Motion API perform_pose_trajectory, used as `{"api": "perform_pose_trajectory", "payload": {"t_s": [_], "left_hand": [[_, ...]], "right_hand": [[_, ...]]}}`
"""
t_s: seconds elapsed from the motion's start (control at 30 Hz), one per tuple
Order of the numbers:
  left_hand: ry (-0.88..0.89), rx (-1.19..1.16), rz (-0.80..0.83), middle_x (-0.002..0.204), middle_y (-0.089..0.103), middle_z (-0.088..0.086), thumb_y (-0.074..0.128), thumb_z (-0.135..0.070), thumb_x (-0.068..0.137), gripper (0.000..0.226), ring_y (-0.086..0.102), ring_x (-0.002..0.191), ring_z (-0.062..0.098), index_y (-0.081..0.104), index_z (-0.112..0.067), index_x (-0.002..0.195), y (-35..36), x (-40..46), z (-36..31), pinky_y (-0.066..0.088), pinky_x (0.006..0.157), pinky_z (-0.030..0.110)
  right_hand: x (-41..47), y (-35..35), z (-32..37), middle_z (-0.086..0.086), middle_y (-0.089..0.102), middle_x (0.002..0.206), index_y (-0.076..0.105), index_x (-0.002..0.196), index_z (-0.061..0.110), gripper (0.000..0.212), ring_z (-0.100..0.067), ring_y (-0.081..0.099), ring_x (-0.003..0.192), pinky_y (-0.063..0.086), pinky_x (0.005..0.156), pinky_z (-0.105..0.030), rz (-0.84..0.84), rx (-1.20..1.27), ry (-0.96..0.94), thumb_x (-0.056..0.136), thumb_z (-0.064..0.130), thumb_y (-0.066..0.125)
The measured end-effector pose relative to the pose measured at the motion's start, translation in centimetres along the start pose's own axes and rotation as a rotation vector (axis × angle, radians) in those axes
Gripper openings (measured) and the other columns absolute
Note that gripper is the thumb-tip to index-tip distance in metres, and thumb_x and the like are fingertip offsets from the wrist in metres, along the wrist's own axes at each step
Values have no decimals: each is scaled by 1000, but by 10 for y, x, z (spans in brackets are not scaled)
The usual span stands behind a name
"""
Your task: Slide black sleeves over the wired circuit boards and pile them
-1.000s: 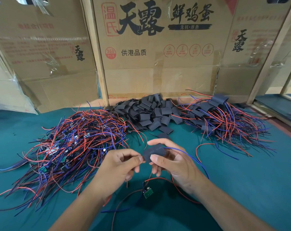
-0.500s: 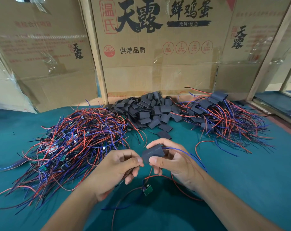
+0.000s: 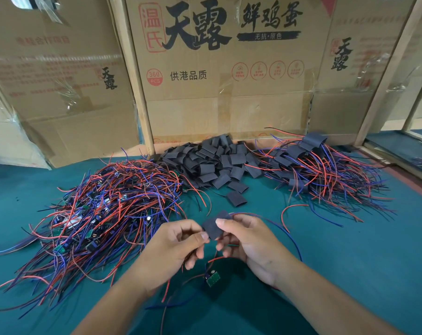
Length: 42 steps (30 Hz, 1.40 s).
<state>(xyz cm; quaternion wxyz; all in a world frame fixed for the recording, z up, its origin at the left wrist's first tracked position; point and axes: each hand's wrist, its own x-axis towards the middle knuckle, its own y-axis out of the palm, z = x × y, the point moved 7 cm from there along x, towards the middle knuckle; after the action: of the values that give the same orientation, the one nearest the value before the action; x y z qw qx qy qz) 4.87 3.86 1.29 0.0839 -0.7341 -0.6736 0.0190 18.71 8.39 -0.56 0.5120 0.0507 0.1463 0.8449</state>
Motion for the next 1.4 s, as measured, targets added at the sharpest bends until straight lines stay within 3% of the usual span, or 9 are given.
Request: {"api": "perform_pose_trajectory", "payload": {"t_s": [0.17,0.37,0.53,0.63,0.73,0.83,1.0,1.23,1.4], "left_hand": [[-31,-30,78,71,67,15,65,-13,94,12,55,51,21,64,-2,90,7,1,3,47,51,24],[-53,-101,21,98,74,16,68,-27,84,36,70,81,24,61,-3,110,-2,3,8,57,71,30],[-57,-96,-29,90,74,14,68,-30,82,38,67,75,23,63,-2,107,-4,6,15,55,63,28],[-64,-96,-21,87,73,13,67,-29,82,37,67,74,24,63,-2,105,-4,8,17,54,63,29],[-46,-72,-13,86,72,13,66,-24,88,26,66,72,23,66,-4,103,-4,9,18,54,62,29],[-23,38,-50,71,67,5,62,-11,97,7,57,59,17,69,-11,96,-5,9,18,46,52,26],[101,432,-183,56,43,-3,65,-19,95,15,34,54,6,66,-20,80,-11,6,6,31,52,22],[113,767,-133,51,39,-2,60,-32,97,16,39,59,24,61,-19,87,-5,4,4,30,58,35],[94,815,-103,49,40,-2,56,-35,98,17,36,53,22,62,-21,91,-4,3,3,28,56,35]], "right_hand": [[-3,-13,25,-8,62,71,61,86,3,8,-17,59,55,44,45,-25,-162,-85,-120,93,7,62],[10,-68,91,-4,67,64,61,89,6,7,-15,65,57,50,46,-21,-426,-10,-231,94,8,64],[58,-139,159,-18,66,99,59,95,1,3,-20,70,74,61,78,-29,-638,223,-319,96,4,60],[80,-166,156,-21,60,122,57,121,-5,26,-32,69,100,53,97,-38,-680,261,-168,97,3,58],[83,-157,128,-24,62,96,57,106,-11,18,-32,69,74,60,73,-30,-638,106,-66,94,2,61],[85,-135,97,-23,61,82,57,90,-9,15,-29,65,68,58,51,-25,-520,36,16,96,4,58],[94,-122,73,-18,59,75,56,82,-2,16,-27,61,63,58,49,-25,-504,-49,34,96,5,53],[121,-108,67,-15,60,80,58,83,9,14,-24,62,62,55,48,-32,-545,-262,24,96,11,56],[137,-129,88,-19,62,86,57,121,-3,26,-30,67,69,55,49,-30,-598,-308,-27,97,5,51]]}}
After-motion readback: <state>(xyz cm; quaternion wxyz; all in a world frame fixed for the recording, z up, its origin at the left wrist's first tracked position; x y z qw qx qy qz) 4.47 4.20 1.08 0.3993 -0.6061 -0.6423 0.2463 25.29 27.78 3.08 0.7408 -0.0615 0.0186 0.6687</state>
